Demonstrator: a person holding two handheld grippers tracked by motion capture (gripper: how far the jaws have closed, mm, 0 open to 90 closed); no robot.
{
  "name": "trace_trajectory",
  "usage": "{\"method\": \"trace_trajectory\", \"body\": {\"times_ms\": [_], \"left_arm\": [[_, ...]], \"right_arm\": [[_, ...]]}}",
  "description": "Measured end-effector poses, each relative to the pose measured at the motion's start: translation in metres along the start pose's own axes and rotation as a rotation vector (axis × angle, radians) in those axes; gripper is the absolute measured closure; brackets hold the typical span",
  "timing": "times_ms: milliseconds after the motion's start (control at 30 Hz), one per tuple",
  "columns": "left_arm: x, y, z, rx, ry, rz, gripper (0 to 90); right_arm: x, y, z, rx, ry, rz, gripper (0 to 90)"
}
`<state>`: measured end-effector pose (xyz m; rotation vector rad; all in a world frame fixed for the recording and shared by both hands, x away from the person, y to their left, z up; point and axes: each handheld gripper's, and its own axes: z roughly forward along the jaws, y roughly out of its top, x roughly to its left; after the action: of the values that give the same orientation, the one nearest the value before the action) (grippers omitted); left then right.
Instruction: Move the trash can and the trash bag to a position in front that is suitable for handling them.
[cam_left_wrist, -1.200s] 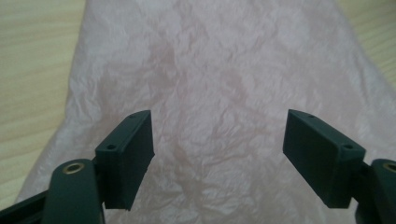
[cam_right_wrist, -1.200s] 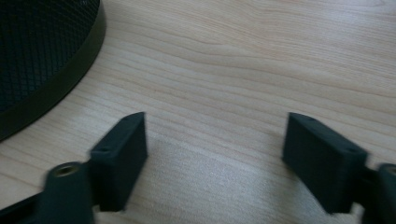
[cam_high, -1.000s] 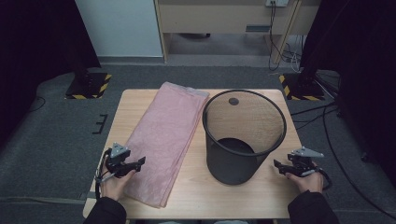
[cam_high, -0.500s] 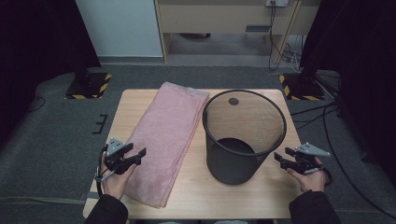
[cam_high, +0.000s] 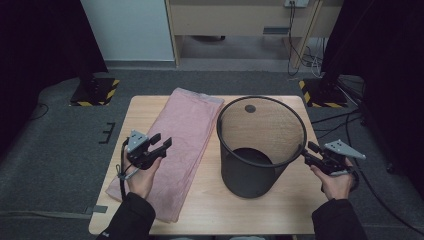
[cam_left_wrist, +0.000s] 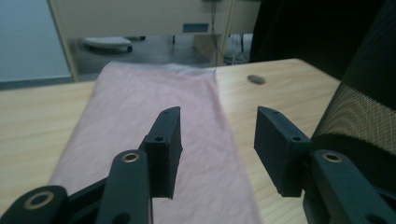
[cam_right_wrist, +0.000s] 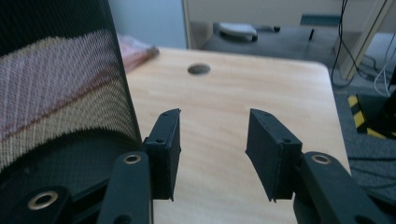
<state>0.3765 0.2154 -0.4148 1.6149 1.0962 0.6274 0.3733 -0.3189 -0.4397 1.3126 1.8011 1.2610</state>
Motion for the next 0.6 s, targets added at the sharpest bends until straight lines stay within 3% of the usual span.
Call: {"method": "trace_trajectory", "body": {"times_ms": [167,233,300,500,600], "left_arm": [[-0.034,0.025,0.020,-0.032,-0.043,0.020,51.5],[-0.039,0.027,0.023,-0.037,-0.052,0.025,53.0],[-0.061,0.035,0.033,-0.031,-0.094,0.051,54.3],[-0.085,0.037,0.044,-0.003,-0.138,0.083,56.2],[-0.090,0.039,0.045,-0.002,-0.151,0.092,56.8]], "right_arm": [[0.007,0.021,0.004,-0.066,0.011,-0.021,56.3],[0.011,0.030,0.005,-0.068,0.018,-0.027,57.6],[0.016,0.035,0.007,-0.076,0.029,-0.026,58.0],[0.031,0.038,0.010,-0.088,0.043,-0.044,63.1],[0.034,0.038,0.010,-0.085,0.049,-0.048,64.3]]}}
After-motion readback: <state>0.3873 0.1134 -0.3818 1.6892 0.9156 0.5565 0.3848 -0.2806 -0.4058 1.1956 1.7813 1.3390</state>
